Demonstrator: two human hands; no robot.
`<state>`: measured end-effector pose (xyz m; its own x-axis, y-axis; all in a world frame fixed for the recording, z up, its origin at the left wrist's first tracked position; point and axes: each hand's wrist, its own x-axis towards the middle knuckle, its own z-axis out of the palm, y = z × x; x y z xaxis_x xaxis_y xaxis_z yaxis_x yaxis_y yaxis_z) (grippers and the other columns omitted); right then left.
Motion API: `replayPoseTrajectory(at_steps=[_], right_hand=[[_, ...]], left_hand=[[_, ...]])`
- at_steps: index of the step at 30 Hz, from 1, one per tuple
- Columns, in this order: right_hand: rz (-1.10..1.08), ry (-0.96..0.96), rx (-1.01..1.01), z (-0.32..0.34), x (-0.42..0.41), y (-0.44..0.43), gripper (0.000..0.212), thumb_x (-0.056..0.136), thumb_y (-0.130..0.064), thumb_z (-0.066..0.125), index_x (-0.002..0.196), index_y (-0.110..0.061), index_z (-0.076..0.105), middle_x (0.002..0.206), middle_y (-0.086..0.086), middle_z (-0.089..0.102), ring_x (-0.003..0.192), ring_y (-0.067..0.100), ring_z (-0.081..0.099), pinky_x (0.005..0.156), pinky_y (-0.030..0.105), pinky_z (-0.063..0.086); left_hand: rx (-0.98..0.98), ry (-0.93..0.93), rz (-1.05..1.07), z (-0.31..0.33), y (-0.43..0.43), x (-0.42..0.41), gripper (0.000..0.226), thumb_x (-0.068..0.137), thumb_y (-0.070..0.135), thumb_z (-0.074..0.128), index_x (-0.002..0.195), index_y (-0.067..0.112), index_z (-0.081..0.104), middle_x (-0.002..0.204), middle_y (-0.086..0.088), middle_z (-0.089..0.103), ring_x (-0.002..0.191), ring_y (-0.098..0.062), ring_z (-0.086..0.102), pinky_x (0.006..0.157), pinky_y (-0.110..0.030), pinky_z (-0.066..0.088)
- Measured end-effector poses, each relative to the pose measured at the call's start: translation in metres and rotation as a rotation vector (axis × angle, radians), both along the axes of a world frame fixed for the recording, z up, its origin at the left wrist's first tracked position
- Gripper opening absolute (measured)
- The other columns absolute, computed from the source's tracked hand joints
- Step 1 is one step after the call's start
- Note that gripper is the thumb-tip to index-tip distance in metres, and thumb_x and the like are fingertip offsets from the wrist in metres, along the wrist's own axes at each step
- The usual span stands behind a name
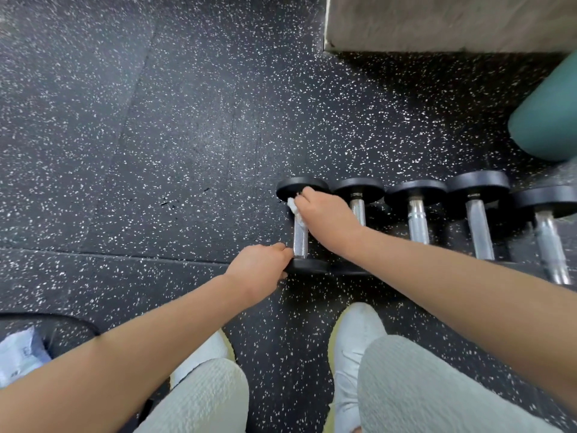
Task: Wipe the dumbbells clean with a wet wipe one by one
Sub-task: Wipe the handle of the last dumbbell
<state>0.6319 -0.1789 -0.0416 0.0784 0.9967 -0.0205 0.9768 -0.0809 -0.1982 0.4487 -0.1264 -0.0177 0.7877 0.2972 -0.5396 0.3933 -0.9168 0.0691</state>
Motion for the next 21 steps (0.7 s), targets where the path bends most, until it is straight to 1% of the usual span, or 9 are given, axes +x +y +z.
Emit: replayPoseTrajectory(at_steps=[3,5,7,10,13,15,16,18,21], right_hand=[[0.030,0.129,-0.063,0.004,-0.012,-0.018,0.014,0.079,-0.001,0.071,0.087,-0.008,0.062,0.086,0.012,0.060,0.066,0.035,0.063,0.048,0.037,0.041],[0.072,0.172,-0.199,0.021,-0.016,-0.029,0.002,0.089,-0.013,0.065,0.090,-0.015,0.064,0.090,0.006,0.064,0.078,0.031,0.064,0.063,0.043,0.051],[0.073,0.246,-0.270,0.046,-0.015,-0.034,0.005,0.092,-0.022,0.063,0.094,-0.022,0.068,0.093,-0.002,0.068,0.087,0.024,0.064,0.073,0.040,0.052],[0.012,0.365,-0.163,0.096,-0.007,-0.033,0.005,0.092,-0.022,0.064,0.092,-0.026,0.066,0.090,-0.010,0.066,0.082,0.013,0.061,0.070,0.034,0.050],[-0.020,0.456,-0.096,0.168,-0.004,-0.032,0.006,0.095,-0.018,0.066,0.092,-0.024,0.064,0.084,-0.013,0.066,0.073,0.004,0.058,0.066,0.026,0.042],[-0.013,0.467,-0.093,0.227,-0.002,-0.036,0.007,0.094,-0.015,0.066,0.092,-0.021,0.064,0.080,-0.007,0.069,0.069,0.007,0.060,0.066,0.028,0.046],[-0.012,0.467,-0.088,0.260,-0.002,-0.040,0.008,0.094,-0.014,0.065,0.091,-0.021,0.063,0.079,-0.004,0.070,0.069,0.011,0.062,0.067,0.031,0.049],[-0.020,0.471,-0.044,0.325,-0.001,-0.051,0.008,0.094,-0.015,0.064,0.090,-0.021,0.062,0.076,-0.001,0.070,0.069,0.018,0.064,0.067,0.035,0.051],[-0.073,0.510,0.124,0.418,-0.002,-0.084,0.009,0.095,-0.011,0.065,0.089,-0.018,0.065,0.075,0.002,0.068,0.064,0.018,0.059,0.065,0.039,0.052]], left_hand=[[-0.059,0.016,-0.020,0.016,0.007,-0.005,0.027,0.101,0.016,0.055,0.129,0.019,0.053,0.114,0.000,0.056,0.094,-0.031,0.065,0.072,-0.041,0.048],[-0.110,0.012,0.012,0.033,0.009,-0.008,0.035,0.101,0.018,0.055,0.135,0.024,0.053,0.117,0.000,0.057,0.103,-0.030,0.064,0.084,-0.043,0.053],[-0.154,-0.006,0.081,0.055,0.012,-0.009,0.033,0.101,0.023,0.055,0.134,0.026,0.056,0.119,0.002,0.059,0.109,-0.028,0.063,0.091,-0.044,0.053],[-0.171,-0.119,0.237,0.096,0.012,-0.007,0.033,0.097,0.026,0.062,0.129,0.023,0.058,0.120,0.002,0.065,0.103,-0.023,0.063,0.089,-0.040,0.054],[-0.192,-0.387,0.479,0.156,0.007,-0.003,0.041,0.090,0.029,0.075,0.124,0.023,0.053,0.112,0.003,0.068,0.096,-0.020,0.065,0.085,-0.041,0.055],[-0.251,-0.585,0.544,0.208,0.000,0.000,0.052,0.086,0.024,0.082,0.128,0.028,0.051,0.113,0.006,0.068,0.097,-0.017,0.068,0.087,-0.041,0.057],[-0.282,-0.677,0.557,0.235,-0.004,0.002,0.050,0.086,0.018,0.082,0.125,0.031,0.054,0.111,0.006,0.069,0.097,-0.018,0.069,0.086,-0.041,0.059],[-0.310,-0.836,0.592,0.288,-0.014,0.005,0.033,0.088,0.013,0.080,0.108,0.033,0.063,0.100,0.007,0.071,0.094,-0.018,0.071,0.081,-0.039,0.060],[-0.355,-1.074,0.601,0.366,-0.037,0.008,0.013,0.090,0.020,0.081,0.094,0.027,0.071,0.086,0.008,0.072,0.079,-0.015,0.068,0.075,-0.035,0.058]])
